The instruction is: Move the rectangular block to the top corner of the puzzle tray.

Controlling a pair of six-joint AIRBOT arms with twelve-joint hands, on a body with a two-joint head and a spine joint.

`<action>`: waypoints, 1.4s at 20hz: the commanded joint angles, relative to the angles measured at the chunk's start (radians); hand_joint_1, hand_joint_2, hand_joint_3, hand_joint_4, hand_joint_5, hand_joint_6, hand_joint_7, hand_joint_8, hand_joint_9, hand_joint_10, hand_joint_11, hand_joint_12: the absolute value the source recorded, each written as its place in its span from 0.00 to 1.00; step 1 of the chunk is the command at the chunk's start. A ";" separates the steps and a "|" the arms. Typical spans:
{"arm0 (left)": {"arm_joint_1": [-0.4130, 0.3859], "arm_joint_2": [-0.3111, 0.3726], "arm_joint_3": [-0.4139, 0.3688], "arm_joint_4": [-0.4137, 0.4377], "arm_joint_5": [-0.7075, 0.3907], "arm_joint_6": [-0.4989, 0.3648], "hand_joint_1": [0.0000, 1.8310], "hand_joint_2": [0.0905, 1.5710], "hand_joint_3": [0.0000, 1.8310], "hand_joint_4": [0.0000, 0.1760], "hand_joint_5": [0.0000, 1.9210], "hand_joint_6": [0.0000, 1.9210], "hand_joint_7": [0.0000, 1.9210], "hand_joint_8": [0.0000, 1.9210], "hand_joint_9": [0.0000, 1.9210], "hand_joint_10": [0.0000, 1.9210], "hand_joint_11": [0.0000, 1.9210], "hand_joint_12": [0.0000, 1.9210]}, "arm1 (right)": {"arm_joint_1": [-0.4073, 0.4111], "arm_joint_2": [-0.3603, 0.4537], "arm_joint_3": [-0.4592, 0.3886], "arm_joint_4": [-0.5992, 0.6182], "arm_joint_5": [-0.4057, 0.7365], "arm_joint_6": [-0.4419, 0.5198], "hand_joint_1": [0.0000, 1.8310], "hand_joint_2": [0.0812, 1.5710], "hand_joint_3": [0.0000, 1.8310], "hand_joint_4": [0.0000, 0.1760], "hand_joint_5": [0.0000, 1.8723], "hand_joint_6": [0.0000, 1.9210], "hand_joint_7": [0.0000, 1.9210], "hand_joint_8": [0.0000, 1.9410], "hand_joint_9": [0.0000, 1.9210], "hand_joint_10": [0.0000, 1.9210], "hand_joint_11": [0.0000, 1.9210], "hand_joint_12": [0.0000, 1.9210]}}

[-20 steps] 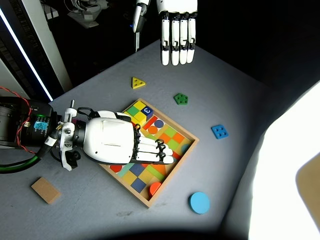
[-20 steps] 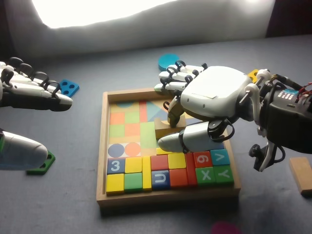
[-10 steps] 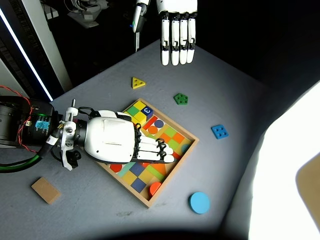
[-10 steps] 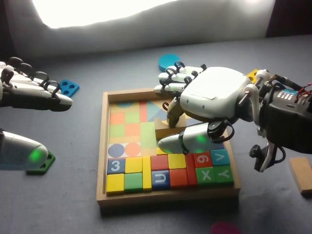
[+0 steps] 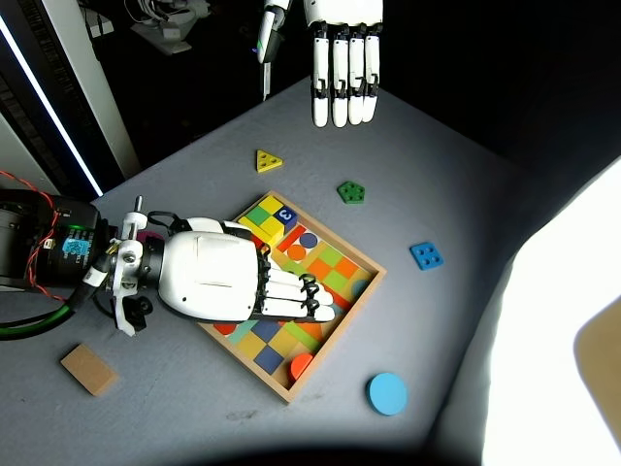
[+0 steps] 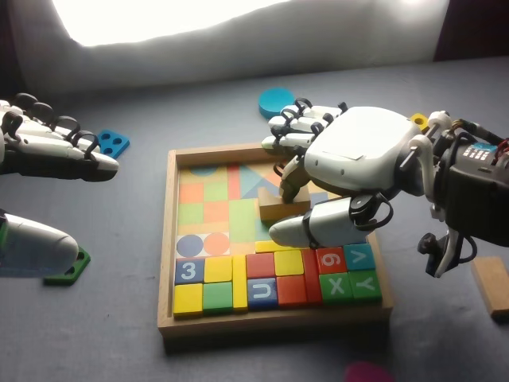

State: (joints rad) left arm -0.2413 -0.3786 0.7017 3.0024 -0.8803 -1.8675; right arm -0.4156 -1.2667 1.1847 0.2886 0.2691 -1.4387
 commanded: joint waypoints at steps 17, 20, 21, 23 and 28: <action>-0.013 -0.001 -0.002 0.010 0.082 -0.002 0.00 0.80 0.00 0.10 0.08 0.00 0.05 0.00 0.04 0.00 0.00 0.21 | 0.008 0.006 0.098 -0.006 0.144 -0.022 0.00 0.72 0.00 0.00 0.40 0.14 0.09 0.00 0.00 0.00 0.00 0.00; -0.013 -0.001 -0.001 0.010 0.082 -0.002 0.00 0.80 0.00 0.09 0.08 0.00 0.05 0.00 0.04 0.00 0.00 0.21 | 0.009 0.006 0.100 -0.006 0.154 -0.030 0.00 0.72 0.00 0.00 0.39 0.14 0.08 0.00 0.00 0.00 0.00 0.00; -0.013 -0.001 -0.001 0.010 0.082 -0.002 0.00 0.80 0.00 0.11 0.08 0.00 0.06 0.00 0.04 0.00 0.00 0.23 | 0.010 0.007 0.100 -0.006 0.154 -0.030 0.00 0.72 0.00 0.00 0.39 0.14 0.08 0.00 0.00 0.00 0.00 0.00; -0.013 -0.001 -0.001 0.010 0.082 -0.002 0.00 0.80 0.00 0.10 0.08 0.00 0.06 0.00 0.04 0.00 0.00 0.22 | 0.014 0.006 0.100 -0.006 0.154 -0.030 0.00 0.72 0.00 0.00 0.40 0.15 0.09 0.00 0.00 0.00 0.00 0.00; -0.012 -0.001 -0.001 0.010 0.082 -0.002 0.00 0.80 0.00 0.10 0.08 0.00 0.06 0.00 0.04 0.00 0.00 0.22 | 0.022 0.008 0.097 -0.006 0.146 -0.030 0.00 0.72 0.00 0.00 0.39 0.15 0.09 0.00 0.00 0.00 0.00 0.00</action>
State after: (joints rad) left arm -0.2420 -0.3786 0.7017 3.0024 -0.8806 -1.8675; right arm -0.4072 -1.2648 1.2823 0.2882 0.3058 -1.4681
